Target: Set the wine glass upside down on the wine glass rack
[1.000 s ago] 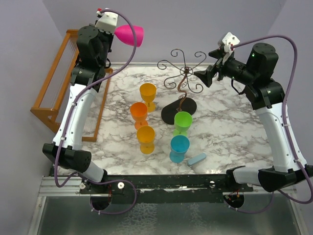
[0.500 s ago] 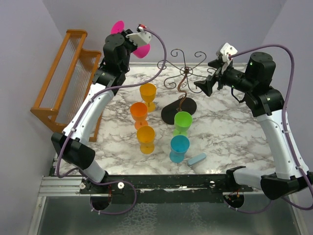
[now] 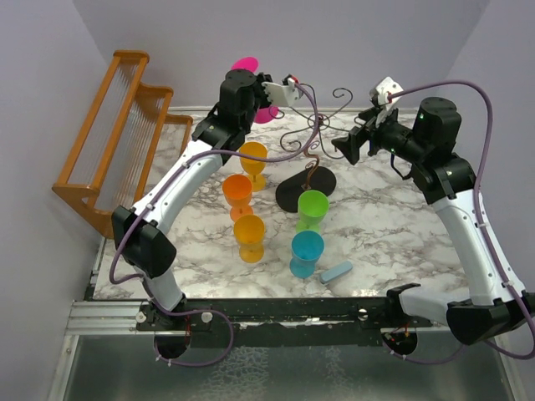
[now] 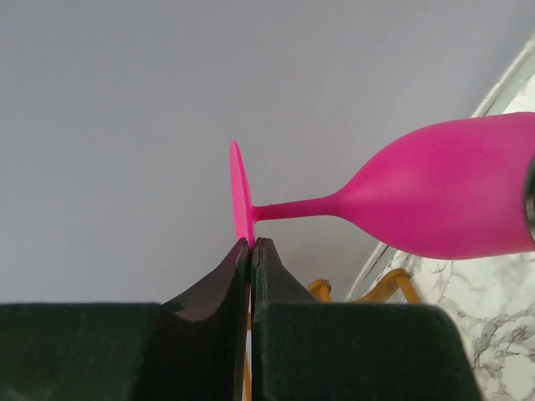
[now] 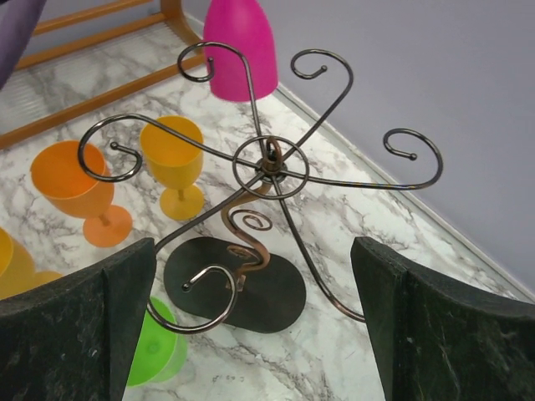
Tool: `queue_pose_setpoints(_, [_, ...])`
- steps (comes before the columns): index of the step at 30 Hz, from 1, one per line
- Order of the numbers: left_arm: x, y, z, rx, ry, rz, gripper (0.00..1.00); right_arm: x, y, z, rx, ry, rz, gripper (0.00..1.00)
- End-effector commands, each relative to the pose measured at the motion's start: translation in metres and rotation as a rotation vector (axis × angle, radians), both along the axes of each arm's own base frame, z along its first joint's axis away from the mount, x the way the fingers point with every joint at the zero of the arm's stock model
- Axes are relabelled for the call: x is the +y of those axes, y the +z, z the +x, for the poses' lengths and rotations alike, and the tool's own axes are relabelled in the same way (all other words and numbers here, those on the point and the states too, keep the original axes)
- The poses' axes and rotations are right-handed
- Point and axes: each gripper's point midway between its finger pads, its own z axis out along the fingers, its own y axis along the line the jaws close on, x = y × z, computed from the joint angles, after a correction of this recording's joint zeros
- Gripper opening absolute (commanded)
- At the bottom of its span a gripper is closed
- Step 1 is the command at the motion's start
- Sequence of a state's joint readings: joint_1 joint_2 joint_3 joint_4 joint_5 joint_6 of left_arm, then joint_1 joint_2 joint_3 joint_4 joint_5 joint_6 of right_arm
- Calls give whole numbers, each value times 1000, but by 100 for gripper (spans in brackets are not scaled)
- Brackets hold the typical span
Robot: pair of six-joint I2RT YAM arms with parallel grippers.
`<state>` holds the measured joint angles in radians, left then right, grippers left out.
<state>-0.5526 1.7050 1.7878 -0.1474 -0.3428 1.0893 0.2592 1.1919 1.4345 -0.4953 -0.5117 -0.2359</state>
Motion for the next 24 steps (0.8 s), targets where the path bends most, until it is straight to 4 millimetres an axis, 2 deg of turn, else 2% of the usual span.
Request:
queue_pose_setpoints(1, [-33,-7,-3,58,-136,32,0,-19,23,11,-74,-142,33,100])
queue_pose_setpoints(8, [-69,-21,-19,126,-282,129,0,-33,27,17,-95,-229,28,100])
queue_pose_setpoints(12, [-84,-20,-27,144,-352,149,0,-38,30,18,-107,-257,25,99])
queue_pose_setpoints(17, [-99,-19,-39,175,-449,167,0,-42,30,17,-112,-269,18,100])
queue_pose_setpoints(24, [-110,-25,-43,180,-498,227,0,-44,32,17,-116,-272,20,100])
